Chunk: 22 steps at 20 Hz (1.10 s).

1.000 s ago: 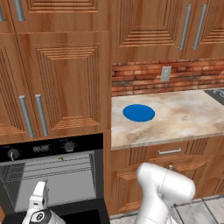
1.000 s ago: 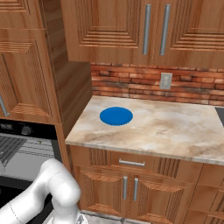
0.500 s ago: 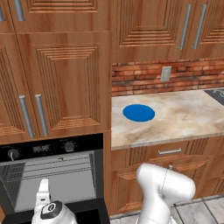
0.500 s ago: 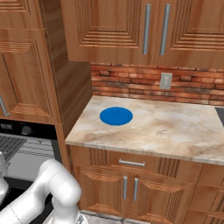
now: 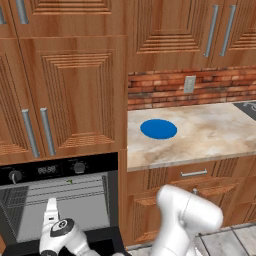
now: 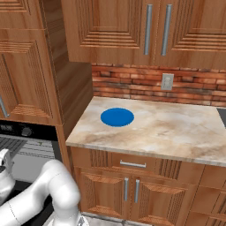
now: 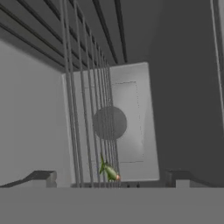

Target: Take the fish from the oven and place it on the plate on the counter.

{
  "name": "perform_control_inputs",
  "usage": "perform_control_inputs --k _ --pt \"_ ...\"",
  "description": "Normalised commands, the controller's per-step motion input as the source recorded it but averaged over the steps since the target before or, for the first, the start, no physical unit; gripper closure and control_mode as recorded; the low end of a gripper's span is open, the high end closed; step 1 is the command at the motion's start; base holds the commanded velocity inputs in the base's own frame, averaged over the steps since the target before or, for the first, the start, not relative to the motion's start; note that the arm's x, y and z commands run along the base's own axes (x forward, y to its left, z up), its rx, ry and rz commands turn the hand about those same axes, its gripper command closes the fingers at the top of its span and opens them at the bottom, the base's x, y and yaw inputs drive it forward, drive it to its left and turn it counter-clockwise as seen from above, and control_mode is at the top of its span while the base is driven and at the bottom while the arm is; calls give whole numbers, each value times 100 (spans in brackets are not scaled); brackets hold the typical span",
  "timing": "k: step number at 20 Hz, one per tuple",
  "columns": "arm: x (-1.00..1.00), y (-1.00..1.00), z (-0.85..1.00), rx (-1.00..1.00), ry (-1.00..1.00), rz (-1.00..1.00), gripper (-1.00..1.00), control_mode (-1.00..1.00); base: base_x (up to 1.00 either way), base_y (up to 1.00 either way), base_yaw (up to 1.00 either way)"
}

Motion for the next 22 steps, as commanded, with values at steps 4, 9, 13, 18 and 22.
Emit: perform_control_inputs --k 4,9,13,18,22 --pt "21 20 -66 0 6 0 -100 -100 0 0 0" --pt "21 23 -57 0 1 0 -100 -100 0 0 0" --pt "32 18 -38 0 0 0 -100 -100 0 0 0" --pt "30 21 -41 0 0 0 -100 -100 0 0 0" --pt "17 20 -59 0 0 0 -100 -100 0 0 0"
